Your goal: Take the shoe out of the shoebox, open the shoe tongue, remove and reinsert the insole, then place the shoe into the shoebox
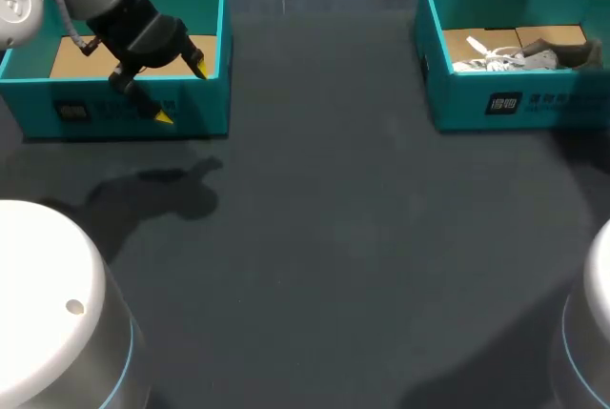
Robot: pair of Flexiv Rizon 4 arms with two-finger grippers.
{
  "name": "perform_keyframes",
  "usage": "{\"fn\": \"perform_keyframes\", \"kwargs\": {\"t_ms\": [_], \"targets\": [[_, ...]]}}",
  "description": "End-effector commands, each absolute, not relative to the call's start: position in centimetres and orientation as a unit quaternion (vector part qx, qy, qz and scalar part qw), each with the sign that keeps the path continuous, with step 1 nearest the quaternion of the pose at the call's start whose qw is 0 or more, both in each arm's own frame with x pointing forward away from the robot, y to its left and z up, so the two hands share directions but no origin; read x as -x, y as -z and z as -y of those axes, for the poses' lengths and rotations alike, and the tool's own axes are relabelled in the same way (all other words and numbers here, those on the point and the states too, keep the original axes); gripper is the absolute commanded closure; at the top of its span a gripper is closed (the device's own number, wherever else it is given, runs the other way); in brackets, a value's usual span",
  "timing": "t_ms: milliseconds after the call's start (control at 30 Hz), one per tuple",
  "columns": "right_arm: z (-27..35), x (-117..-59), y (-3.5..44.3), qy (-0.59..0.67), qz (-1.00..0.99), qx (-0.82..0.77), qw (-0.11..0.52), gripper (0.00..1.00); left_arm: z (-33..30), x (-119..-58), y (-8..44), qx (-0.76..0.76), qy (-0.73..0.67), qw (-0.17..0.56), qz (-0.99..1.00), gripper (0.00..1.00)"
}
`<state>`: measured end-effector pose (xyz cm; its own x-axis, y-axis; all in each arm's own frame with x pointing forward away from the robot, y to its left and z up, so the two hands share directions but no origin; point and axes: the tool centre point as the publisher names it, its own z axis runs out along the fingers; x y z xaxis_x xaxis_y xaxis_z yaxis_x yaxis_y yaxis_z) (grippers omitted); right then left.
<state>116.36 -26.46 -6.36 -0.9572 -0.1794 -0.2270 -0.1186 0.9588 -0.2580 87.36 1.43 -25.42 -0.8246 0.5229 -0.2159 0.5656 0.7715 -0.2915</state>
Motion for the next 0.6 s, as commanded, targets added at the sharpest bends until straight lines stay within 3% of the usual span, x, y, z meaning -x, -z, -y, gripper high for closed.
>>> {"fn": "perform_keyframes", "kwargs": {"t_ms": [33, 400, 600], "targets": [[27.5, -117.5, 6.6, 0.101, -0.985, 0.062, 0.123, 1.00, -1.5, -87.3, 25.4, -0.290, 0.173, 0.061, -0.939, 0.00], [30.1, -117.7, 6.8, 0.064, -0.985, -0.118, 0.104, 1.00, -1.5, -87.3, 25.4, -0.290, 0.173, 0.061, -0.939, 0.00], [30.2, -117.5, 6.5, 0.059, -0.986, -0.112, 0.109, 1.00, -1.5, -87.3, 25.4, -0.290, 0.173, 0.061, -0.939, 0.00]]}}
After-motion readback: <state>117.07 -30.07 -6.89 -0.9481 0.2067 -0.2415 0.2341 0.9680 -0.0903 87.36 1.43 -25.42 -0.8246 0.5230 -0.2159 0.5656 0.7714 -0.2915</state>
